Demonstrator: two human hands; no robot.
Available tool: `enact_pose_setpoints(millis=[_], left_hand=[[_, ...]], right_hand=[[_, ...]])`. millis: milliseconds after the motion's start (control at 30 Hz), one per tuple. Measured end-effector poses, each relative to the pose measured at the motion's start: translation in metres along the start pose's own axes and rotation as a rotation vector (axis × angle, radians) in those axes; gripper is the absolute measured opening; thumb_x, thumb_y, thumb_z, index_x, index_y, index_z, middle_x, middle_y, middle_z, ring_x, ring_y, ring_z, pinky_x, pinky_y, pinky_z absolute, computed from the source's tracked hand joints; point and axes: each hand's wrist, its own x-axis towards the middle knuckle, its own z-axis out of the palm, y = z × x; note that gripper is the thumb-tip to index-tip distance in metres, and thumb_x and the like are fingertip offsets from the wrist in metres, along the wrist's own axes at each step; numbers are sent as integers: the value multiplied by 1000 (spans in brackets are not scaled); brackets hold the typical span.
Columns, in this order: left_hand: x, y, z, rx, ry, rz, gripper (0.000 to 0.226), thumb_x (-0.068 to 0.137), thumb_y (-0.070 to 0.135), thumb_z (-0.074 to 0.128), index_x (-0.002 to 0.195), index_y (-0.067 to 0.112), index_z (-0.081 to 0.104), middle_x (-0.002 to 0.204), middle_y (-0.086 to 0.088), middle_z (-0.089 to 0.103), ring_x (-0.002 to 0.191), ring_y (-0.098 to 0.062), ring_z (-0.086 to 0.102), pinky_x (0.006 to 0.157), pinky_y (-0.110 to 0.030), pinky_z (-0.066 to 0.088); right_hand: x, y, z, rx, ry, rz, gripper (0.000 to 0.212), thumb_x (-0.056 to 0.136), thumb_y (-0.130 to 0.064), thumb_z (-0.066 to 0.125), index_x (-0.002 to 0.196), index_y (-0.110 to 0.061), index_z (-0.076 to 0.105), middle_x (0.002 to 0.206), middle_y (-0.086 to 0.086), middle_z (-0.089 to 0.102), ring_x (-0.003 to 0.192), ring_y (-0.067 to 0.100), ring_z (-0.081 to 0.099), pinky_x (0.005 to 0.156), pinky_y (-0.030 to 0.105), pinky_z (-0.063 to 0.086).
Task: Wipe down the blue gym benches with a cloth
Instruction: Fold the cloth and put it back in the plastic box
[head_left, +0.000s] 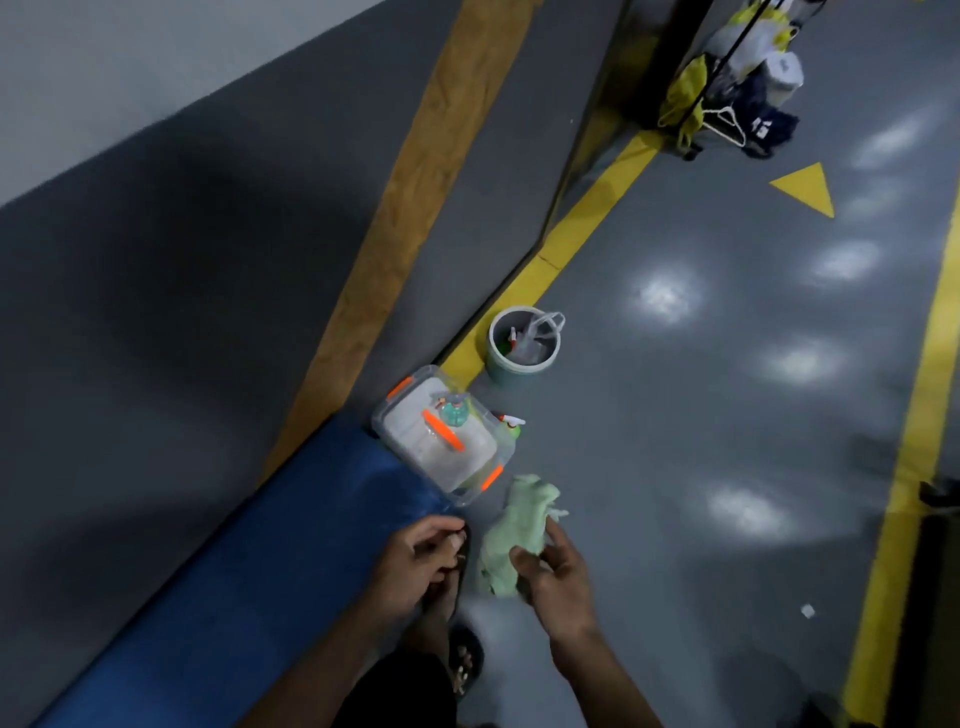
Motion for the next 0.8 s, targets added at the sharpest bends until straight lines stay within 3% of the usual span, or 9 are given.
enact_pose_setpoints(millis=[100,167,267,367,467,533,667,733,800], left_hand=[[52,7,1,-18,25,-56,24,73,20,71,96,13,68,74,4,73,74,-16,61,63,-18,50],[83,12,-1,-30,43,-110,18,77,13,73,93,11,67,65,6,70,64,-10,61,55,-15,46],[125,10,-7,-14,78,-157,10,91,5,64,91,14,69,77,4,70,66,-4,64,57,-17,48],[164,-2,-17,48,104,-178,7,85,31,70,91,28,73,85,6,72,79,-10,66,66,-24,50],[204,-23,-23,117,131,-218,6,90,26,67,95,29,70,88,2,71,82,-15,66,67,-28,50],[231,-41,-22,140,181,-239,12,94,15,62,94,26,68,87,2,69,82,-16,63,64,-23,48],[283,-78,-16,260,224,-213,22,91,12,66,89,34,66,91,12,71,88,-7,65,80,-26,52],[309,-93,-13,364,191,-198,19,91,17,67,91,36,65,93,14,70,92,-6,65,84,-27,52],[338,-107,-8,425,164,-191,10,90,24,67,99,29,68,96,7,71,95,-11,66,86,-34,54]], right_hand=[[55,-5,-16,-101,21,43,45,76,-8,65,115,-30,66,94,7,74,87,30,69,77,55,58],[95,1,-25,-150,19,124,51,67,-16,65,116,-30,65,92,12,73,86,34,69,75,59,56],[152,15,-29,-262,0,185,59,63,-27,69,122,-26,63,94,9,74,87,29,71,75,54,58],[207,37,-25,-318,-37,272,47,62,-32,74,108,-32,65,91,4,75,86,25,72,79,54,57],[259,62,-14,-329,-89,345,24,73,-22,79,89,-37,68,87,3,74,82,27,71,76,56,57],[295,80,-3,-331,-122,345,26,79,-10,75,83,-35,70,85,4,74,83,30,71,77,55,57],[364,119,19,-234,-115,423,29,71,-8,73,96,-22,68,97,15,71,84,33,69,68,43,60],[393,136,25,-173,-146,465,29,78,-6,68,100,-25,65,94,10,68,73,23,65,53,29,53],[414,152,26,-139,-232,534,35,90,-3,58,109,-33,57,91,-2,64,72,13,59,54,25,49]])
